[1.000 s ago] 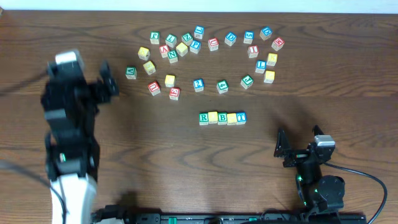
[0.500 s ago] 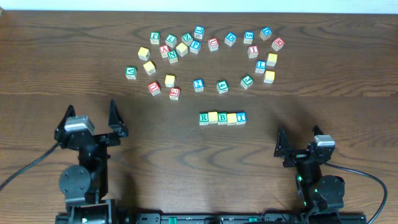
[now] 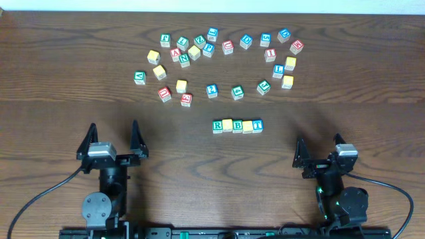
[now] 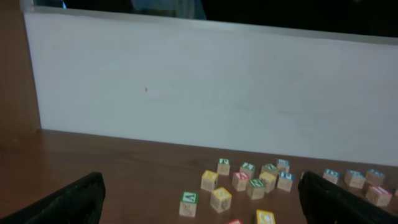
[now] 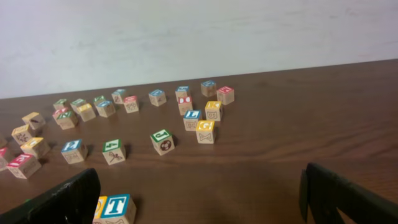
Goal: Spell out ROBOT
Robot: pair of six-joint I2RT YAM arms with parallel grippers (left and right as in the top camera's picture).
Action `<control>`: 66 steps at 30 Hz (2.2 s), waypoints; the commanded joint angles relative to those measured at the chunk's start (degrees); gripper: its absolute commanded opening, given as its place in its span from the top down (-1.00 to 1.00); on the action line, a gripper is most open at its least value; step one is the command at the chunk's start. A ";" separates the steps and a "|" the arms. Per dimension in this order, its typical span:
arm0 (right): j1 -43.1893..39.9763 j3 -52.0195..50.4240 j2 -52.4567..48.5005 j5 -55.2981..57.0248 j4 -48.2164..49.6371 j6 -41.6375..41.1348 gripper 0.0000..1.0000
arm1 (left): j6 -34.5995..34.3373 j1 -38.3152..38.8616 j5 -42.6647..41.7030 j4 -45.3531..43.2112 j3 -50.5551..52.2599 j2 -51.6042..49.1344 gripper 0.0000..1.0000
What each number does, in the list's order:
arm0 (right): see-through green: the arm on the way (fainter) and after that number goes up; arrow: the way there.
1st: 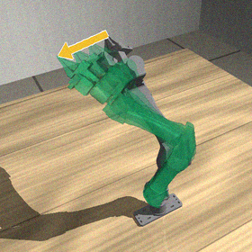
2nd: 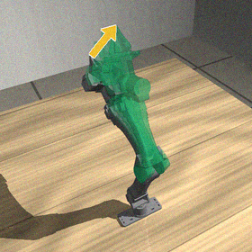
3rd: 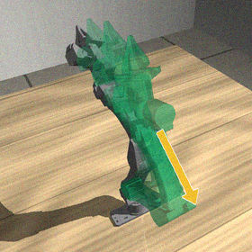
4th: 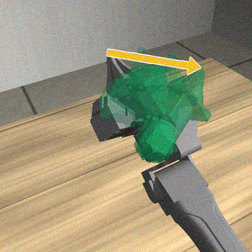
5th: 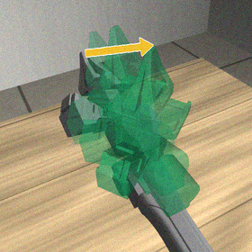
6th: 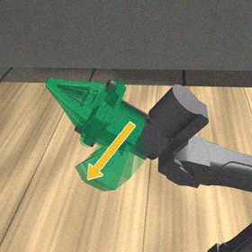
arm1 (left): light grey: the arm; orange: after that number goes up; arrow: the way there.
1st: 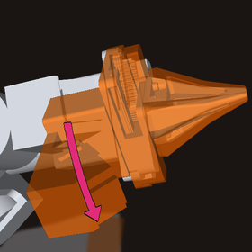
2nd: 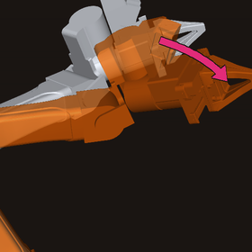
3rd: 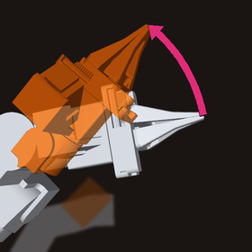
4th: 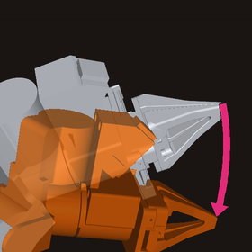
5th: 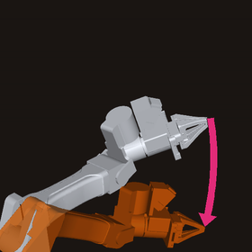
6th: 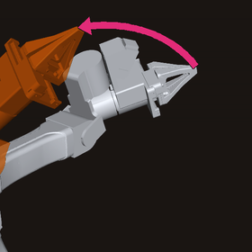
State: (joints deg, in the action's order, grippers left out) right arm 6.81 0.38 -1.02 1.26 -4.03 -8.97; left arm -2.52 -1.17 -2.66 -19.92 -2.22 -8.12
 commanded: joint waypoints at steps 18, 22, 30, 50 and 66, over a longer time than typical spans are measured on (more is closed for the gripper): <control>-0.72 -0.07 0.15 -0.11 -0.13 -0.81 -0.99 | 0.79 1.62 0.70 23.96 1.90 7.28 -0.95; -0.72 -0.07 0.15 -0.11 -0.13 -0.81 -0.98 | 0.79 1.62 0.70 23.96 1.90 6.75 -0.95; -0.72 -0.07 0.15 -0.11 -0.13 -0.81 -0.99 | 0.79 1.62 0.70 23.96 1.90 6.71 -0.96; -0.72 -0.07 0.15 -0.11 -0.13 -0.81 -0.98 | 0.79 1.62 0.70 23.96 1.90 6.71 -0.95; -0.72 -0.07 0.15 -0.11 -0.13 -0.81 -0.99 | 0.79 1.62 0.70 23.96 1.90 6.71 -0.95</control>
State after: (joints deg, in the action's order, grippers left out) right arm 6.81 0.38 -1.02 1.26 -3.99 -8.97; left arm -2.50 0.23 -2.85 1.23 -0.69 -1.26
